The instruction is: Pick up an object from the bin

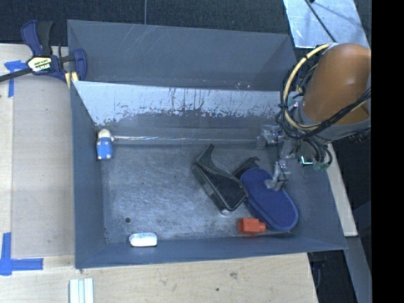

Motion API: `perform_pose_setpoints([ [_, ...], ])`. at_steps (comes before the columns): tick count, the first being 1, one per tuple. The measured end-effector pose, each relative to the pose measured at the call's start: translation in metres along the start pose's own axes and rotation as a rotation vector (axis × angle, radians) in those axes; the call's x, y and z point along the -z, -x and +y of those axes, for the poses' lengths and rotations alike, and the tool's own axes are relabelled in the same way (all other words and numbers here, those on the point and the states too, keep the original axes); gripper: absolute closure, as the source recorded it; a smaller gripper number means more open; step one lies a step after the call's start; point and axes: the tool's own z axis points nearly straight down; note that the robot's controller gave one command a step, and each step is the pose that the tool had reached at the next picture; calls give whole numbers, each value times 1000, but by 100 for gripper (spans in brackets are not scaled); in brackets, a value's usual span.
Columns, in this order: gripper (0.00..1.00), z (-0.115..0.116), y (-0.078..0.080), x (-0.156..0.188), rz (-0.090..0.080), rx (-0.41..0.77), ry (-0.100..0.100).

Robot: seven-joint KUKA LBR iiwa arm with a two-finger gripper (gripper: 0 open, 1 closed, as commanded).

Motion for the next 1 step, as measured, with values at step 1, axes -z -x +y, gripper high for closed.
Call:
perform_pose_setpoints([
  [1,0,11,20,-110,3,79,0],
])
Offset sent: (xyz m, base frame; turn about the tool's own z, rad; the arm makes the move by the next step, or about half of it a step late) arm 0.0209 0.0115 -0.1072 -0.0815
